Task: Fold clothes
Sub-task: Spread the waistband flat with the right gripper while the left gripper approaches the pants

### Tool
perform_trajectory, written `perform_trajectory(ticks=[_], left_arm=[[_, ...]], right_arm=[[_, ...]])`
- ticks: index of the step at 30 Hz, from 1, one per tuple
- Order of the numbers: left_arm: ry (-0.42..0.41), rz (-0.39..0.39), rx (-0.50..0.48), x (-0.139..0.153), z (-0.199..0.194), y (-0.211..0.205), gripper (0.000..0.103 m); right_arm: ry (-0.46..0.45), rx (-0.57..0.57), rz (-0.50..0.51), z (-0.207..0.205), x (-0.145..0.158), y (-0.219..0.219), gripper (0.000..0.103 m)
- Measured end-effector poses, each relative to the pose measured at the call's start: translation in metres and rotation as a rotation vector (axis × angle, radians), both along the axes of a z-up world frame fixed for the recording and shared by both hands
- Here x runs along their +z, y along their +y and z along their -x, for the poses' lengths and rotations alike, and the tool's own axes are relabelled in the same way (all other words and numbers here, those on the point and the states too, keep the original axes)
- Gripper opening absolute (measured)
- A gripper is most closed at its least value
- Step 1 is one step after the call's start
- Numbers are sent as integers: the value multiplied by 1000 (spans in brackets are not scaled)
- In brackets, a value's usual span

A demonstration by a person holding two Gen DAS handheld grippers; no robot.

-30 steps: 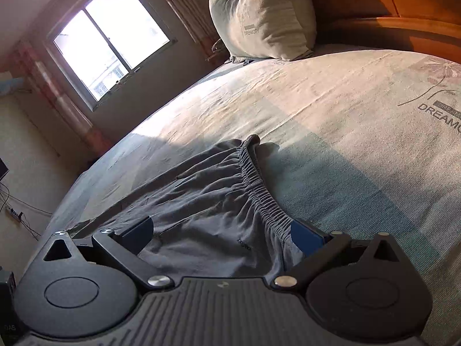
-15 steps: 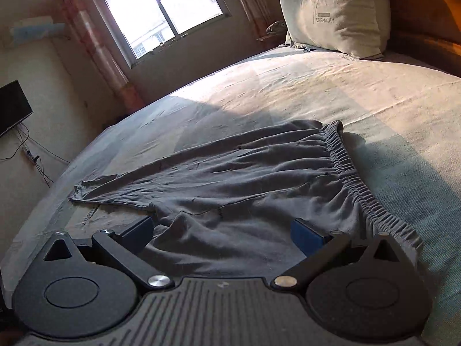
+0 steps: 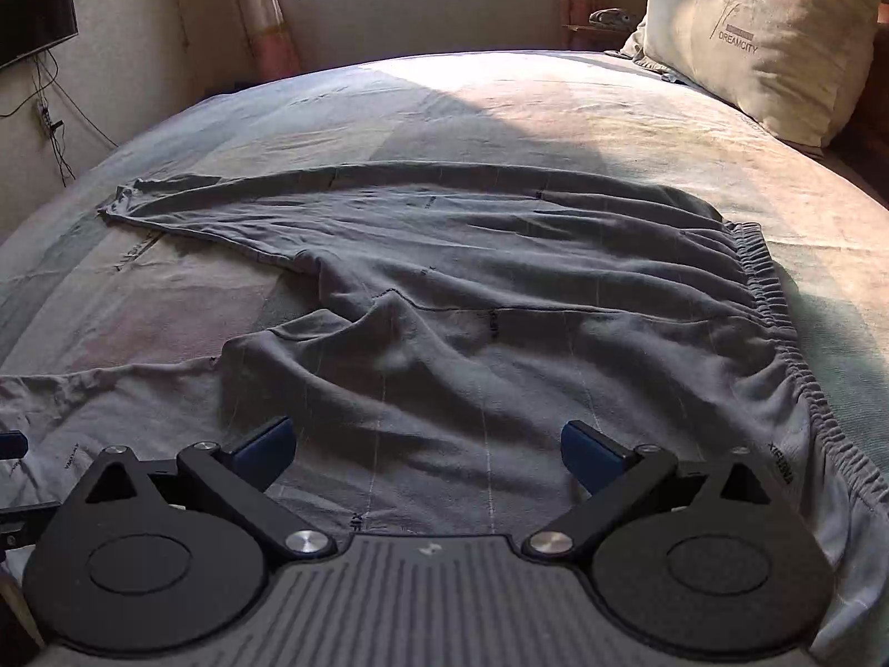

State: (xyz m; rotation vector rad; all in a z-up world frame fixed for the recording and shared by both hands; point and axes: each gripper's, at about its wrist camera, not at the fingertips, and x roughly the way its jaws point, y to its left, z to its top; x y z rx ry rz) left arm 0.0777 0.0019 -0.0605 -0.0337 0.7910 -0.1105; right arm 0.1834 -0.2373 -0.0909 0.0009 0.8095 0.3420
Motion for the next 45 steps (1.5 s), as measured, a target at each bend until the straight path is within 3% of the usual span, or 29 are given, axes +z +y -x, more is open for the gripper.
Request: perform_trajectory(ticks=[3, 7, 10, 14, 19, 22, 26, 31, 34, 37, 45], left_arm=[[-7, 0, -38, 5, -6, -3, 102], [72, 35, -7, -18, -14, 9, 102], [38, 63, 6, -31, 4, 18, 102], [48, 45, -7, -21, 8, 20, 102], [-19, 91, -65, 11, -28, 25, 102], [-37, 70, -126, 28, -83, 14, 102], [-17, 159, -238, 33, -183, -8, 102], [95, 301, -321, 0, -261, -28, 102], [232, 350, -299, -29, -268, -32, 102], [255, 353, -280, -28, -250, -30, 102], [580, 340, -168, -20, -277, -27, 102]], right_arm=[[-6, 11, 67, 0, -7, 7, 103], [-15, 6, 76, 2, -9, 9, 103], [-22, 3, 83, 3, -11, 10, 103], [-24, -4, 94, 5, -10, 12, 103], [-21, 11, 87, 12, -4, 10, 103], [-34, 6, 75, 12, -4, 10, 103], [-78, 24, 114, 17, -10, 14, 103], [-75, 64, 124, -4, -8, 25, 103], [-37, 59, 87, -19, -7, 21, 103], [3, 63, 80, -30, -5, 19, 103], [103, 89, 123, -51, -1, 27, 103]])
